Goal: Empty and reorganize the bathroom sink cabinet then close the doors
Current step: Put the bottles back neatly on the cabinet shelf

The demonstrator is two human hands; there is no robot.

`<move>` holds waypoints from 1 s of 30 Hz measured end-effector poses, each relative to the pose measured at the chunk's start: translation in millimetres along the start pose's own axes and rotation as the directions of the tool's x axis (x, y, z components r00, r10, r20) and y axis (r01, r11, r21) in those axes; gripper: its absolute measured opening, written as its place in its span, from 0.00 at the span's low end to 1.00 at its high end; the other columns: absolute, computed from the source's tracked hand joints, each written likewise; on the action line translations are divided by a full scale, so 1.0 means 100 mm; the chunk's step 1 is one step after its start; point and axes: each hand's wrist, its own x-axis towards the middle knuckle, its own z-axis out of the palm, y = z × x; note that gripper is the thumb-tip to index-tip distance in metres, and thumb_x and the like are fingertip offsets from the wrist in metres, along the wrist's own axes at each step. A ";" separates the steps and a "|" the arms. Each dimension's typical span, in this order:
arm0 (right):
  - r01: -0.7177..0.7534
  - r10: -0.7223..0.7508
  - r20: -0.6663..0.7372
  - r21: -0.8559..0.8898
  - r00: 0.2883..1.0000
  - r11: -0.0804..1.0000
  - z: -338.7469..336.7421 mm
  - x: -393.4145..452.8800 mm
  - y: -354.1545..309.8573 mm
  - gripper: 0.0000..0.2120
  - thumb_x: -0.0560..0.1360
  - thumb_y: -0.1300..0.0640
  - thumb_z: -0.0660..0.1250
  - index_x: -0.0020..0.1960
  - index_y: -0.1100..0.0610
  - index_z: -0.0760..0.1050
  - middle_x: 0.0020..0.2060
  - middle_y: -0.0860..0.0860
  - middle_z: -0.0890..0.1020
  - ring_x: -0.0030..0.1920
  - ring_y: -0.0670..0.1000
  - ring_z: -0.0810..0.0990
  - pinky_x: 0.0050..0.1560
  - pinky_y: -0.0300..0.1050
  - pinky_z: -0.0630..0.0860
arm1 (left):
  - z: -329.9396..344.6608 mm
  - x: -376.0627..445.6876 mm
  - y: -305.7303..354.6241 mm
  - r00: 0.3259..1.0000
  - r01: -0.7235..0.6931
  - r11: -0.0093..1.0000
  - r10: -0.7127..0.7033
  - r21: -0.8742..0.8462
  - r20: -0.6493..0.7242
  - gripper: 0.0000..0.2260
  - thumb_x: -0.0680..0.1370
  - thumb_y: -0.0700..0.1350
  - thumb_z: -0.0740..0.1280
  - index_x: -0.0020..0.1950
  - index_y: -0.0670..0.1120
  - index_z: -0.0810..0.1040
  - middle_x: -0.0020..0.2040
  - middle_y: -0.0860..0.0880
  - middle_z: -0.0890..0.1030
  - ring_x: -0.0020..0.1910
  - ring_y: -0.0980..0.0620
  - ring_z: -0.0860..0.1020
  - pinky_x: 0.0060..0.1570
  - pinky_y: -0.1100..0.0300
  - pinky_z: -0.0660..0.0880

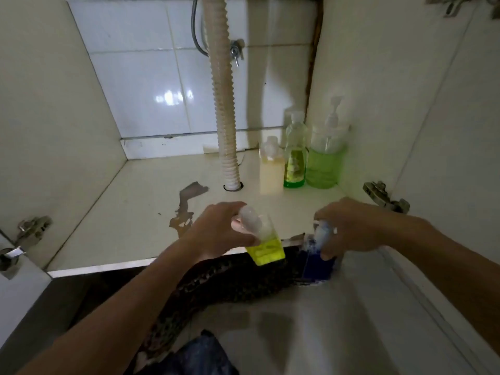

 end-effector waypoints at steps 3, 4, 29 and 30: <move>0.054 -0.055 -0.106 -0.008 0.993 0.998 -0.34 0.35 -0.14 0.18 0.68 0.50 0.76 0.53 0.55 0.74 0.49 0.49 0.77 0.50 0.51 0.75 0.46 0.46 0.73 | -0.21 0.31 -0.18 0.974 0.109 0.994 -0.106 0.003 -0.199 0.17 0.61 0.53 0.79 0.46 0.52 0.80 0.43 0.57 0.81 0.48 0.56 0.80 0.52 0.60 0.74; 0.066 -0.070 -0.124 -0.037 0.990 0.997 -0.40 0.50 -0.21 0.20 0.68 0.51 0.75 0.55 0.55 0.74 0.51 0.49 0.77 0.51 0.51 0.74 0.47 0.45 0.72 | -0.24 0.42 -0.28 0.961 0.144 0.989 -0.132 0.032 -0.242 0.21 0.58 0.59 0.77 0.47 0.53 0.80 0.44 0.56 0.83 0.50 0.53 0.80 0.55 0.55 0.74; -0.106 0.038 -0.419 -0.138 0.907 0.985 -0.33 2.52 -0.57 0.28 0.74 0.67 0.65 0.70 0.63 0.58 0.55 0.60 0.77 0.55 0.61 0.79 0.43 0.49 0.70 | -0.53 1.70 -1.00 0.925 0.319 0.948 -0.312 -0.001 -0.218 0.29 0.67 0.44 0.78 0.66 0.45 0.74 0.63 0.44 0.78 0.60 0.46 0.76 0.53 0.60 0.68; -0.107 0.045 -0.416 -0.127 0.908 0.986 -0.33 2.51 -0.58 0.29 0.74 0.68 0.64 0.72 0.63 0.56 0.56 0.60 0.77 0.55 0.61 0.79 0.43 0.48 0.70 | -0.52 1.70 -1.00 0.920 0.331 0.944 -0.324 -0.007 -0.220 0.30 0.67 0.44 0.78 0.67 0.45 0.73 0.63 0.44 0.78 0.60 0.46 0.76 0.53 0.60 0.68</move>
